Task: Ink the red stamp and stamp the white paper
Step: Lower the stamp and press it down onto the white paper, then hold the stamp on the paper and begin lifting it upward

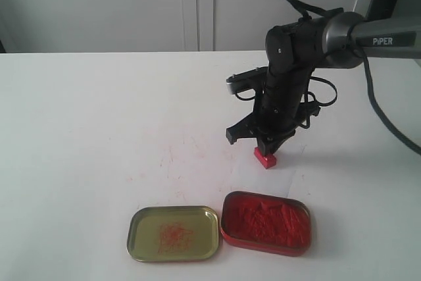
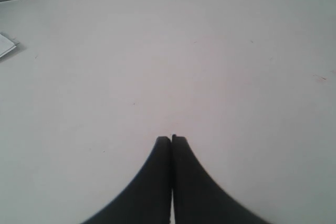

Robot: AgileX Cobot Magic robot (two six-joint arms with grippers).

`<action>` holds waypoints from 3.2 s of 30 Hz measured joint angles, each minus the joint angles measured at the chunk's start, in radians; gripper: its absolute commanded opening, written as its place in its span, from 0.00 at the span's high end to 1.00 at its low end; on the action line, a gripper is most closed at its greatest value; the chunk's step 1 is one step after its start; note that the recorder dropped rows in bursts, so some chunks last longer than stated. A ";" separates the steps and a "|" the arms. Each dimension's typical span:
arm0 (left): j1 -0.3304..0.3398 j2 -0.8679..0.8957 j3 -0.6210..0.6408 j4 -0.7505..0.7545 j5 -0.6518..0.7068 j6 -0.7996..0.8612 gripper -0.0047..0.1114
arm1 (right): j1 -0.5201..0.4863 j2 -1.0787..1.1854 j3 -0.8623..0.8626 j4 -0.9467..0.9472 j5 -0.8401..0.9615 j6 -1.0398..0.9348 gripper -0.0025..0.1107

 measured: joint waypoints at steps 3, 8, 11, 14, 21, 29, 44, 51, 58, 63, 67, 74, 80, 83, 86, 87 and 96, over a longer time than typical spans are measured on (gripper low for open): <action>0.000 0.000 0.000 0.000 0.000 0.000 0.96 | 0.000 0.013 -0.011 0.000 0.012 0.000 0.98; 0.000 0.000 0.000 0.000 0.000 0.000 0.96 | 0.000 0.028 -0.020 0.002 0.027 0.000 0.98; 0.000 0.000 0.000 0.000 0.000 0.000 0.96 | 0.000 0.033 -0.028 0.002 0.034 0.000 0.98; 0.000 0.000 0.000 0.000 0.000 0.000 0.96 | 0.000 0.035 -0.029 0.008 0.036 0.000 0.98; 0.000 0.000 0.000 0.000 0.000 0.000 0.96 | 0.000 0.035 -0.029 0.002 0.036 0.000 0.98; 0.000 0.000 0.000 0.000 0.000 0.000 0.96 | 0.000 0.036 -0.029 0.002 0.036 0.000 0.98; 0.000 0.000 0.000 0.000 0.000 0.000 0.96 | 0.000 0.036 -0.029 0.000 0.036 0.000 0.98; 0.000 0.000 0.000 0.000 0.000 0.000 0.96 | 0.000 0.036 -0.029 0.000 0.036 0.000 0.98; 0.000 0.000 0.000 0.000 0.000 0.000 0.96 | 0.000 0.036 -0.029 0.000 0.034 0.000 0.98; 0.000 0.000 0.000 0.000 0.000 0.000 0.96 | 0.000 0.019 -0.018 0.000 0.016 0.000 0.98; 0.000 0.000 0.000 0.000 0.000 0.000 0.96 | 0.000 0.006 -0.008 0.000 0.000 0.006 0.98; 0.000 0.000 0.000 0.000 0.000 0.000 0.96 | 0.000 -0.019 0.002 0.000 -0.038 0.007 0.98; 0.000 0.000 0.000 0.000 0.000 0.000 0.96 | 0.000 -0.035 0.011 0.000 -0.051 0.007 0.98; 0.000 0.000 0.000 0.000 0.000 0.000 0.96 | 0.000 -0.039 0.013 0.000 -0.057 0.007 0.98; 0.000 0.000 0.000 0.000 0.000 0.000 0.96 | 0.000 -0.045 0.017 0.000 -0.061 0.007 0.98; 0.000 0.000 0.000 0.000 0.000 0.000 0.96 | 0.000 -0.048 0.017 0.000 -0.061 0.007 0.98; 0.000 0.000 0.000 0.000 0.000 0.000 0.96 | 0.000 -0.072 0.017 0.000 -0.048 0.007 0.98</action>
